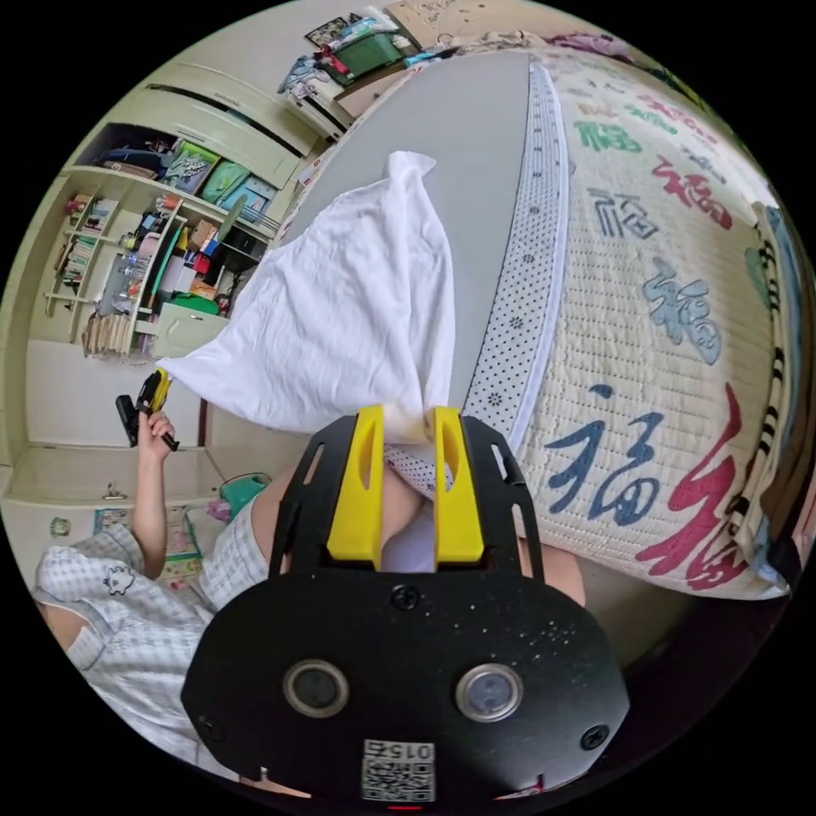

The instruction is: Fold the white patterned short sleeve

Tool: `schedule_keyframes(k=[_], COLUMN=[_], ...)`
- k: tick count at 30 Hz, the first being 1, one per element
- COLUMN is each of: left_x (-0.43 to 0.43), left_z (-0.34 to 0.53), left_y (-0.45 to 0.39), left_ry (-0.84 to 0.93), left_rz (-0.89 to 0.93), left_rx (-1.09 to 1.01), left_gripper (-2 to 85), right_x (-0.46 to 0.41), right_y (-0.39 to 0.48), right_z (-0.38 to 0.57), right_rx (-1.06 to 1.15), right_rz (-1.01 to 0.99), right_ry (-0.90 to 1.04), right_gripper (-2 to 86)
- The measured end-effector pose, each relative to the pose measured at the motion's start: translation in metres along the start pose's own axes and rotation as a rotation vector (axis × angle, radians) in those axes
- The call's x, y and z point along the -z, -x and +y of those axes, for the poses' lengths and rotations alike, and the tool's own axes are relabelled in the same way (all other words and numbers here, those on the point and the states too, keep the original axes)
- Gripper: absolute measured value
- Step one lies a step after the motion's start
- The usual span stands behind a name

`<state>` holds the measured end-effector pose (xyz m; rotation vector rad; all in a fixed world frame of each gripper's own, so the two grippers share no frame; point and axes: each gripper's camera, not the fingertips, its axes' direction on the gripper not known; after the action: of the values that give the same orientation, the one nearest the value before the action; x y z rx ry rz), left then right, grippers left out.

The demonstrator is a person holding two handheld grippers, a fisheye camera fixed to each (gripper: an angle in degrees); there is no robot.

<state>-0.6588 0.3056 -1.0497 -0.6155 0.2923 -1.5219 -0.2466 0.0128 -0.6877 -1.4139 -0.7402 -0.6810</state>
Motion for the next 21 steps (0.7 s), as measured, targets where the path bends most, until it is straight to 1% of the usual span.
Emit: schedule_keyframes(k=[1,3,6,8,10,12,13,15,19,21], left_x=[-0.002,-0.009,-0.026,-0.04,-0.051,-0.059,-0.06,-0.064,-0.067,-0.067], left_z=[-0.003,-0.019,-0.059,-0.093,-0.131,-0.179,-0.19,-0.228,-0.263,-0.27], left_y=[0.001,0.001,-0.002,-0.006,-0.013,-0.029,-0.032,-0.05,-0.088,-0.106], left_ry=[0.001,0.01,0.036,0.051,0.035,-0.045,-0.068,-0.126,-0.153,-0.153], left_rz=[0.004,0.007,0.014,0.049,0.082,0.124,0.144,0.224,0.277,0.341], left_rx=[0.003,-0.001,-0.011,0.005,0.026,0.049,0.06,0.075,-0.026,-0.135], left_gripper=[1.7,1.4,1.3,1.3,1.2,1.1,1.1,1.1,1.1,1.1], right_x=[-0.001,-0.002,0.007,0.04,0.072,0.109,0.134,0.172,0.249,0.272], right_y=[-0.006,-0.009,-0.016,-0.03,-0.035,-0.033,-0.029,-0.021,0.002,0.006], right_z=[-0.003,-0.007,-0.022,-0.042,-0.064,-0.086,-0.099,-0.114,-0.125,-0.116], right_rx=[-0.006,0.014,0.015,-0.025,-0.046,-0.05,-0.044,-0.038,0.012,0.037], right_rz=[-0.036,-0.018,-0.083,-0.227,-0.284,-0.286,-0.291,-0.304,-0.292,-0.29], right_ry=[-0.004,0.002,-0.013,-0.127,-0.211,-0.292,-0.341,-0.425,-0.565,-0.609], right_gripper=[7.4,3.2,1.5,0.9,0.6,0.5,0.4,0.4,0.3,0.3])
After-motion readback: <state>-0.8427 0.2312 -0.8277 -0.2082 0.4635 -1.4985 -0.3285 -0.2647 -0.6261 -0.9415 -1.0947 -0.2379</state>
